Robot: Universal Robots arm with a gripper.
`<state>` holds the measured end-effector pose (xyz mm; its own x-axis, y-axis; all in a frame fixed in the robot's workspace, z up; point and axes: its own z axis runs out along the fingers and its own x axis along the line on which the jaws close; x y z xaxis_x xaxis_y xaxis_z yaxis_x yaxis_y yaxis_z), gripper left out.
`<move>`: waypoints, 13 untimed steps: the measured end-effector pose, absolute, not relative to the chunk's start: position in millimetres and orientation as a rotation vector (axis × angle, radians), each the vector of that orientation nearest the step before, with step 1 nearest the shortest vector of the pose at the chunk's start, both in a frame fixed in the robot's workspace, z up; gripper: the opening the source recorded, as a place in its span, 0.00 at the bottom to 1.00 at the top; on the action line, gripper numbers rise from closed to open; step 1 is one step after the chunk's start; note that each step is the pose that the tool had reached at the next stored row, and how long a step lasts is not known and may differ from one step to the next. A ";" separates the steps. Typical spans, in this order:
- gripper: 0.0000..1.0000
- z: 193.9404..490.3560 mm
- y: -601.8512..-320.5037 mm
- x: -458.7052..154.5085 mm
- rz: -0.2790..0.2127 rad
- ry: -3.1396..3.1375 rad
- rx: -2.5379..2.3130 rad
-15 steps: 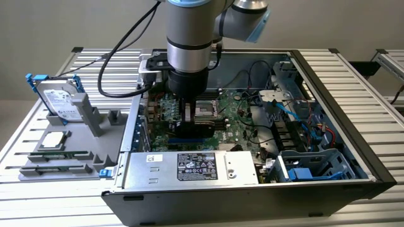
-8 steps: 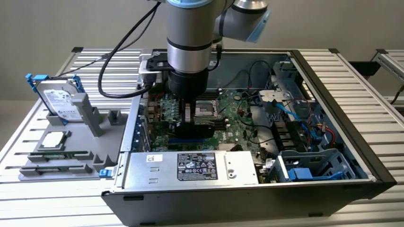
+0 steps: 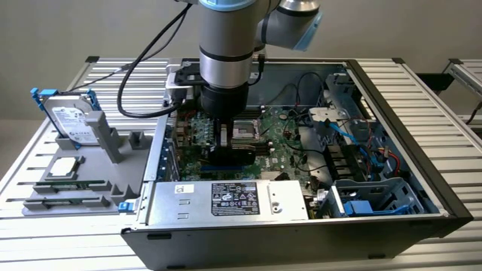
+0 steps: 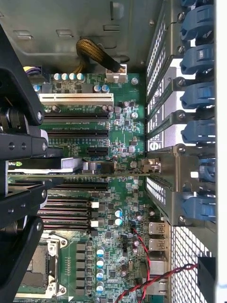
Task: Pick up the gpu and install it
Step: 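Insert the gpu into the slot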
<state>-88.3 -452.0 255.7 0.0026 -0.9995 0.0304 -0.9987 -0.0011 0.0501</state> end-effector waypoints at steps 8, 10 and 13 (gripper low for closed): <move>0.27 254.8 -452.0 -87.9 -0.024 -2.178 2.182; 0.27 254.7 -452.0 -87.7 -0.024 -2.178 2.182; 0.27 254.7 -452.1 -87.4 -0.025 -2.178 2.182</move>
<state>-87.4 -452.1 254.7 0.0027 -0.9995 0.0304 -0.9986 -0.0011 0.0530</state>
